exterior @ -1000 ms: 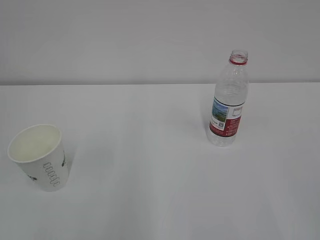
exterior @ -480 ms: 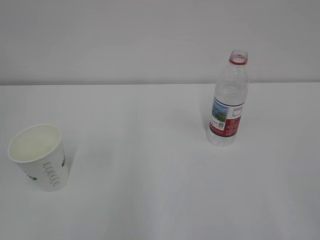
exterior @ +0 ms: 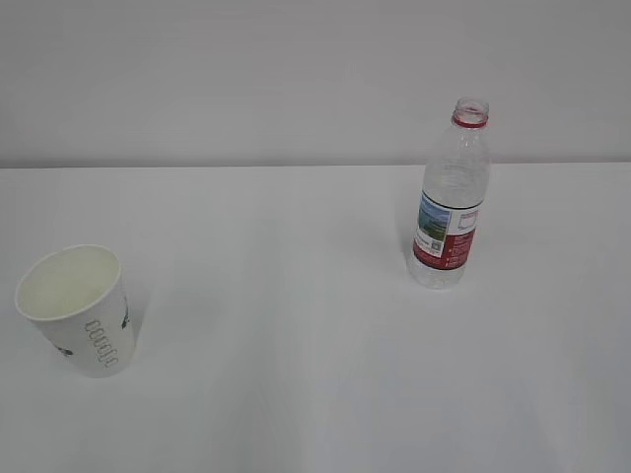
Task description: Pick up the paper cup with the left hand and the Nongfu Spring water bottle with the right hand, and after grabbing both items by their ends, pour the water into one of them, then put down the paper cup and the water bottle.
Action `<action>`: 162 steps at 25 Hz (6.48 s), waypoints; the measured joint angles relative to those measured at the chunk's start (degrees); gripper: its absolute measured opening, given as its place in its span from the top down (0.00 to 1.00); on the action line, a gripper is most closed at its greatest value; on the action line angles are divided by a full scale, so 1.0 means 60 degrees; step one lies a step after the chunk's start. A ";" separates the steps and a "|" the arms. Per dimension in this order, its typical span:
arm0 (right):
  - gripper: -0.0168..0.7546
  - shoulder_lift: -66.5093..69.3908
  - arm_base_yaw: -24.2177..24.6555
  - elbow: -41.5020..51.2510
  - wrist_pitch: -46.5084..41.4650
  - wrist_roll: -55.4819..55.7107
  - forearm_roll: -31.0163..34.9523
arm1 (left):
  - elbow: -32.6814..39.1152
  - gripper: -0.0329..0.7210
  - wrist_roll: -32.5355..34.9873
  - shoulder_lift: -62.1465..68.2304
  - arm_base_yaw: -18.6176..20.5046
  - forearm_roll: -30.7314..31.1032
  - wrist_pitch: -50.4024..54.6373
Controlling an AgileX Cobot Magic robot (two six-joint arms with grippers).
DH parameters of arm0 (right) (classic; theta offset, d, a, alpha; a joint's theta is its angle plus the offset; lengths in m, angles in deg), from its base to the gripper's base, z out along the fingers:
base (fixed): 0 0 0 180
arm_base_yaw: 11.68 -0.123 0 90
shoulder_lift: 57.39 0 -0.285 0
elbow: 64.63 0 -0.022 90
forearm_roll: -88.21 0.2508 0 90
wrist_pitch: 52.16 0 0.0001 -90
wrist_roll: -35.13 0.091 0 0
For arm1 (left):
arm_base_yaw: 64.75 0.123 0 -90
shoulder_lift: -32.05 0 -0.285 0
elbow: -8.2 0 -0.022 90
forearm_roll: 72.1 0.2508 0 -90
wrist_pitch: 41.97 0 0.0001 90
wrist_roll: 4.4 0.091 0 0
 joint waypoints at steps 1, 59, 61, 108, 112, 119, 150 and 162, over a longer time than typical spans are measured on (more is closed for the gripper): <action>0.22 0.0000 0.0000 0.0000 0.0000 0.0000 0.0000 | 0.0000 0.27 0.0000 0.0000 0.0000 0.0000 0.0000; 0.22 0.2312 0.0000 -0.0229 0.3145 0.0000 0.0054 | -0.0097 0.40 0.0016 0.1712 0.0000 0.0582 -0.2624; 0.22 0.2312 0.0000 -0.0229 0.3145 0.0000 0.0054 | -0.0097 0.40 0.0016 0.1912 0.0000 0.0582 -0.2807; 0.22 0.4303 0.0000 -0.0229 0.7215 0.0000 0.0054 | 0.0753 0.40 0.0016 0.4188 0.0000 0.0460 -0.7781; 0.22 0.4874 0.0000 -0.0229 0.7839 0.0000 0.0054 | 0.0753 0.40 0.0016 0.4616 0.0000 0.0460 -0.8344; 0.22 0.6080 0.0000 -0.0229 0.9368 0.0000 0.0054 | 0.1129 0.32 0.0016 0.5145 0.0000 -0.0009 -0.9717; 0.22 1.0944 -0.0663 0.0958 1.5864 0.1699 -0.1934 | 0.3286 0.25 0.0016 0.5374 0.0000 -0.0861 -1.1600; 0.22 1.1558 -0.0663 0.1428 1.7054 0.2063 -0.2262 | 0.3286 0.25 0.0016 0.5553 0.0000 -0.1055 -1.1801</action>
